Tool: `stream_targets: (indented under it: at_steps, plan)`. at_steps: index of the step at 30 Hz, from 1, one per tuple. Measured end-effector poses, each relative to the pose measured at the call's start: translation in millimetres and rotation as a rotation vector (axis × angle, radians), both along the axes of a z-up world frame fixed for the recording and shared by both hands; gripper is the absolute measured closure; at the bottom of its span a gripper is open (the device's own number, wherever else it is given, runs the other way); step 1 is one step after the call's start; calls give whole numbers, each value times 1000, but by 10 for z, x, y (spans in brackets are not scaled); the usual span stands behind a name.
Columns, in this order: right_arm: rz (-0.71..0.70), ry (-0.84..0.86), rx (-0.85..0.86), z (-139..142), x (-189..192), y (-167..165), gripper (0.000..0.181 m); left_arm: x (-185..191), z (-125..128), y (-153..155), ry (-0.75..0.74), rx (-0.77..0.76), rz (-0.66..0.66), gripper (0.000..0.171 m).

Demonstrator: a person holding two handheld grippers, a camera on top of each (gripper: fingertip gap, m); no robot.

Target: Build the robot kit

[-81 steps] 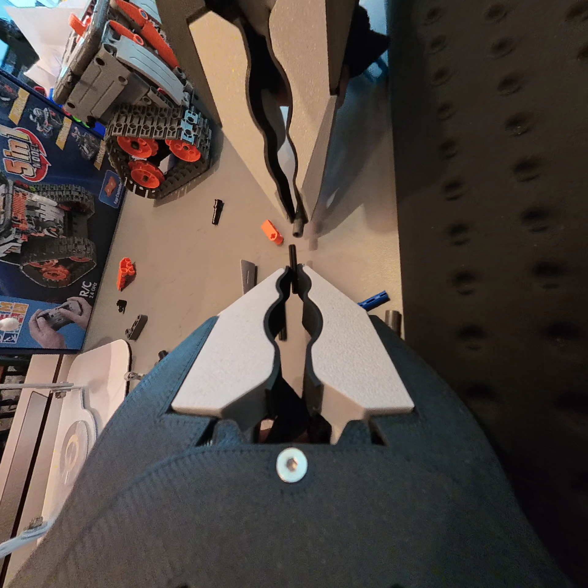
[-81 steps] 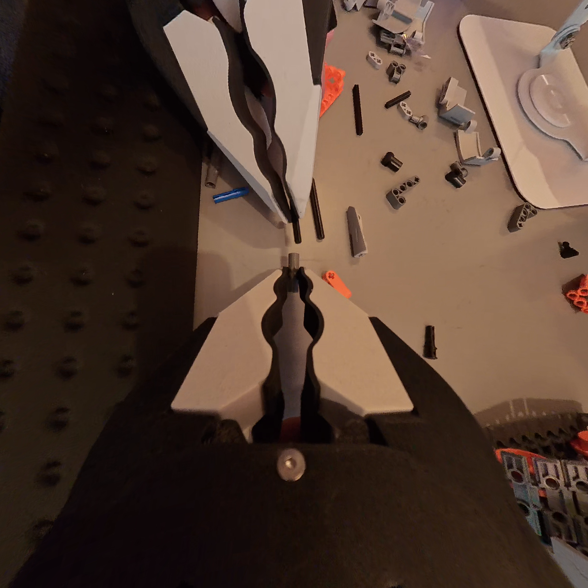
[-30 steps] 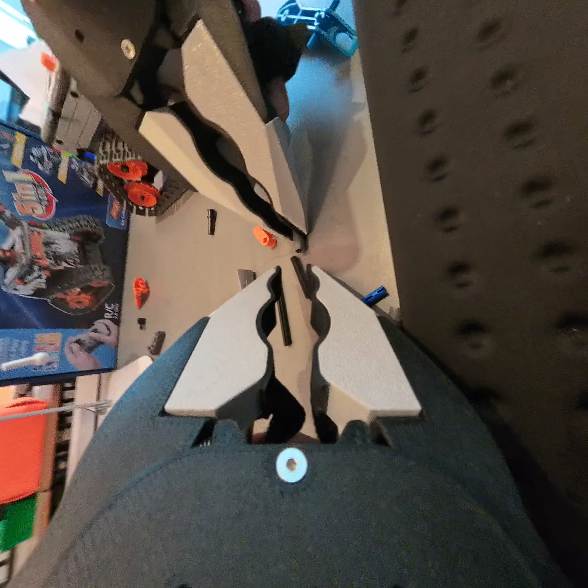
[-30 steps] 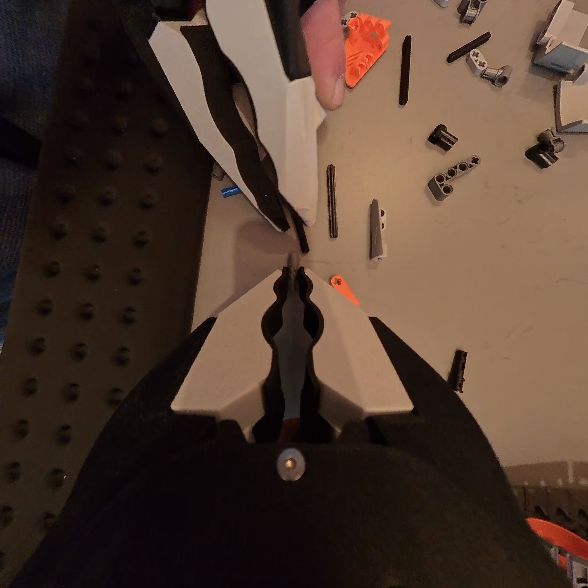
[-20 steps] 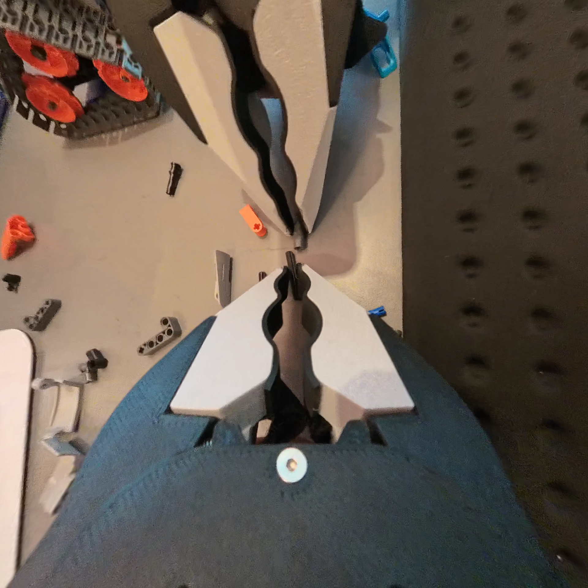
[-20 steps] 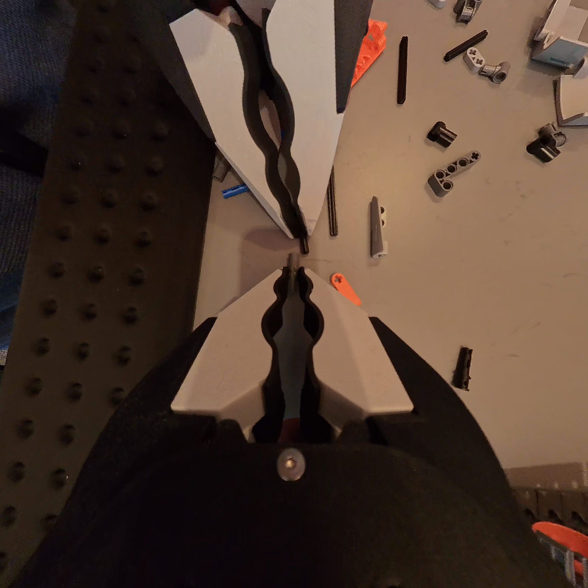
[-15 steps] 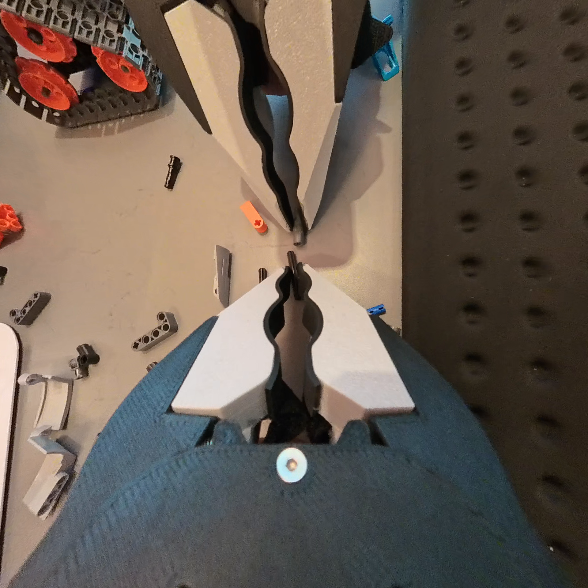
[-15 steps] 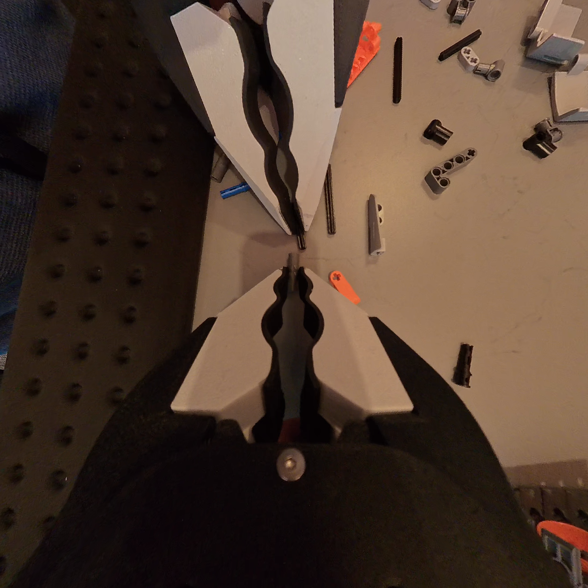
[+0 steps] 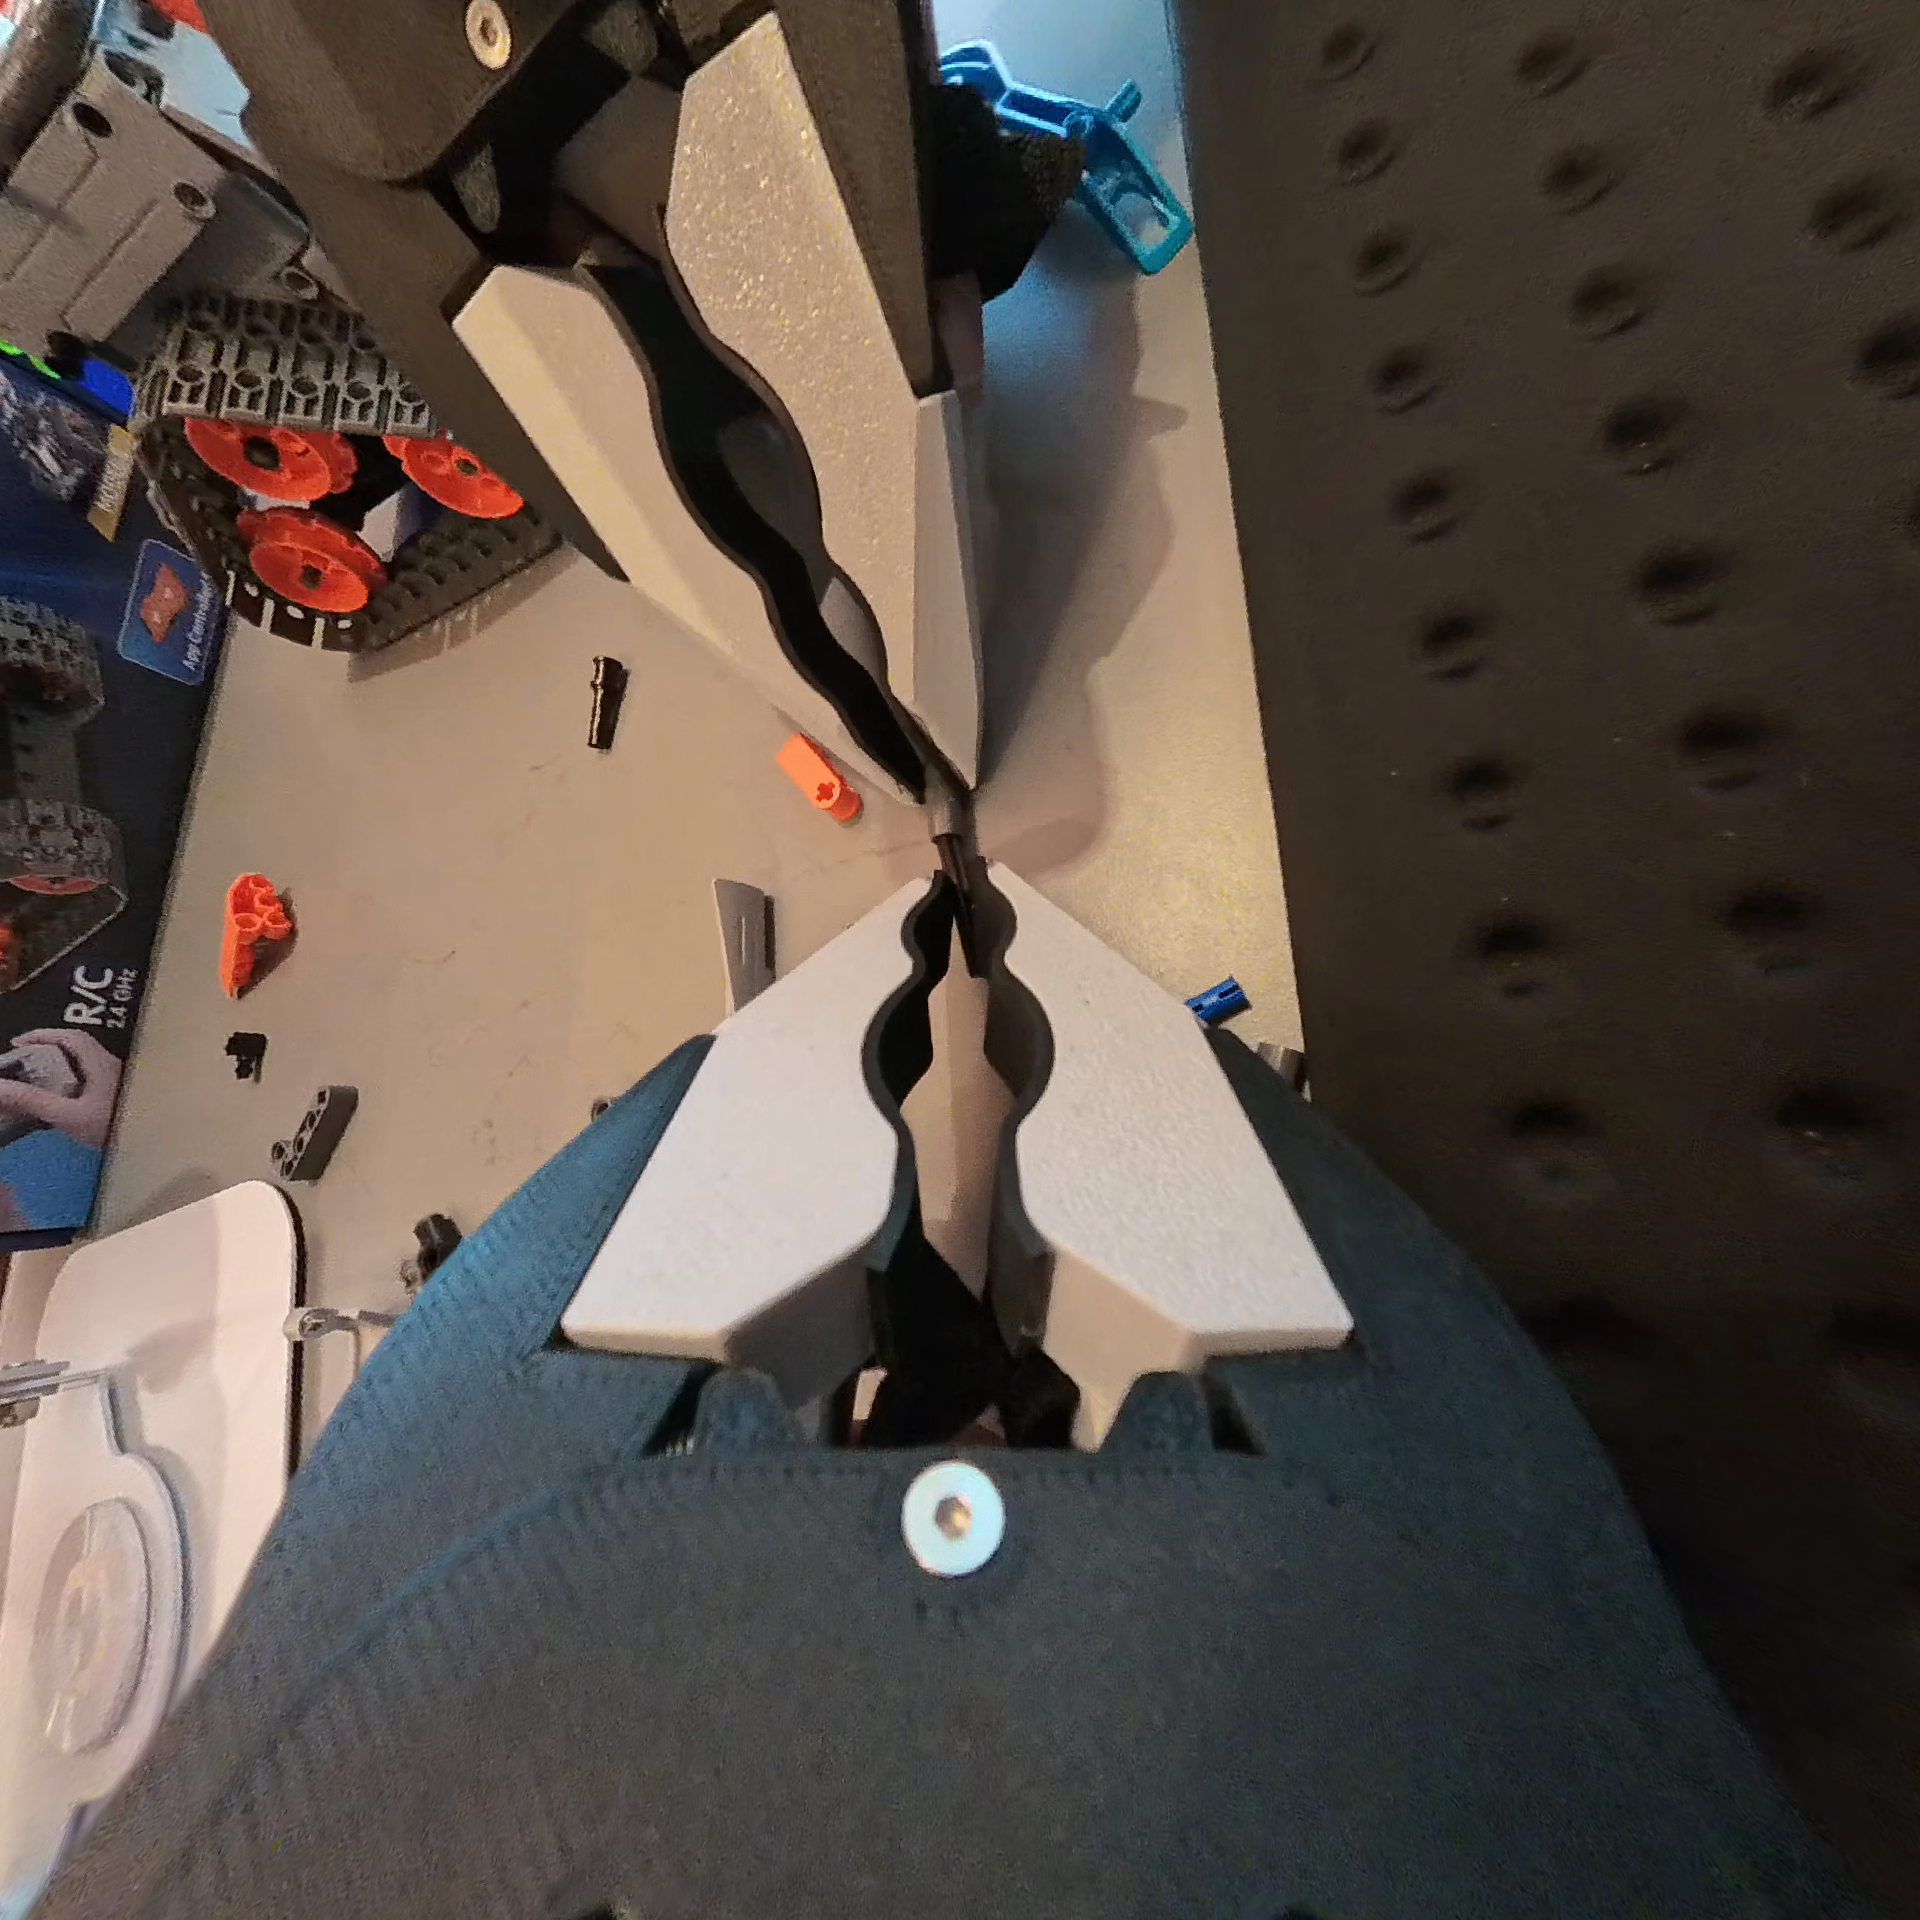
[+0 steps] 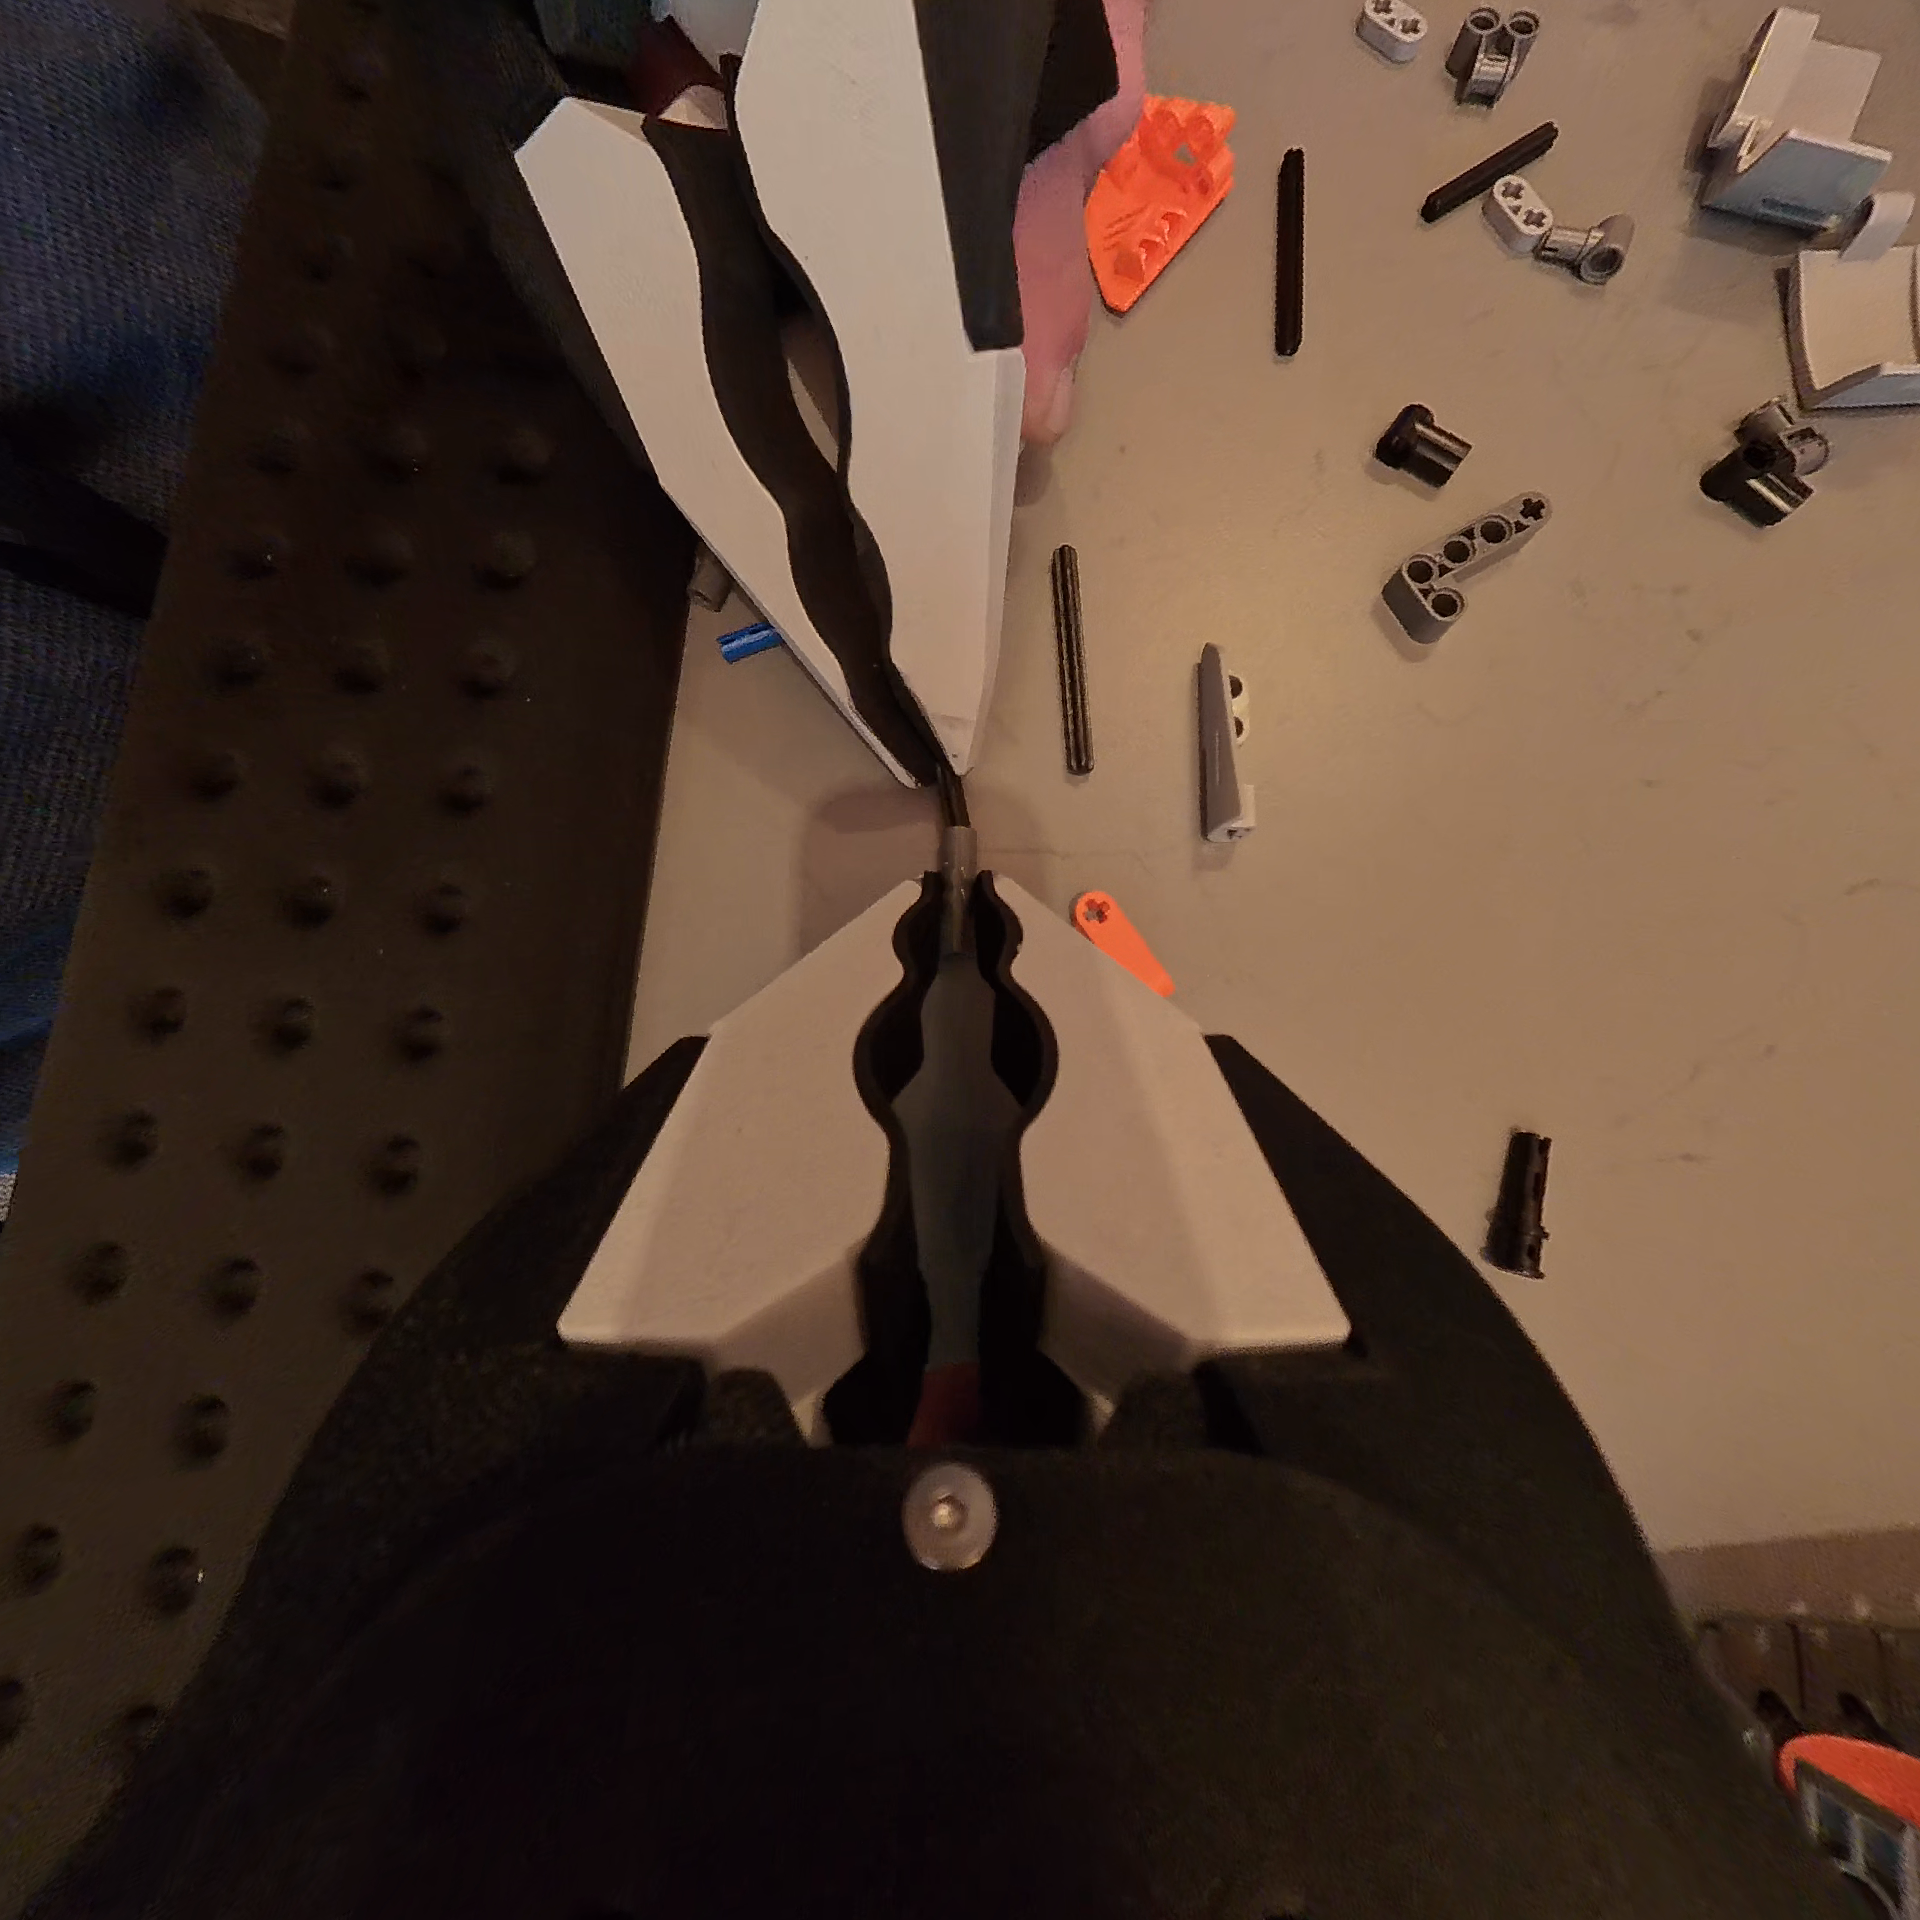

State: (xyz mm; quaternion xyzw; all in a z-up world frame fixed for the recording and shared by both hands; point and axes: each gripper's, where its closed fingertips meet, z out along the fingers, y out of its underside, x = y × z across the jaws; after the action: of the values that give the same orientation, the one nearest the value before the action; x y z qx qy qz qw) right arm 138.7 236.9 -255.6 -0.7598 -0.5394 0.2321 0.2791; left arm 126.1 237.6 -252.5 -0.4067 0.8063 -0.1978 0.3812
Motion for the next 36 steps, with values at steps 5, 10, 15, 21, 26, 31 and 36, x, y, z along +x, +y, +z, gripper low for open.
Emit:
stream_targets:
  at_steps: [5, 10, 15, 21, 26, 31, 36]
  plan:
    - [46, 2, 21, 0, -9, -17, 178, -5, -27, -26, 8, 22, -40, 170]
    - [93, 16, 37, 1, -9, -19, 178, -8, -30, -31, 9, 23, -83, 170]
    - [158, 15, 50, 0, -12, -21, 178, -9, -32, -38, 9, 19, -128, 170]
    - [222, 34, 38, -1, -18, -25, 178, -2, -29, -48, 6, 21, -141, 171]
    - [272, 24, 13, -3, -53, -51, 178, 7, -28, -77, 13, -2, -158, 171]
    - [313, 24, -4, -4, -74, -72, 177, -9, -28, -105, 14, -6, -179, 171]
    - [307, 17, -19, -6, -104, -77, 177, -22, -28, -111, 10, -2, -175, 171]
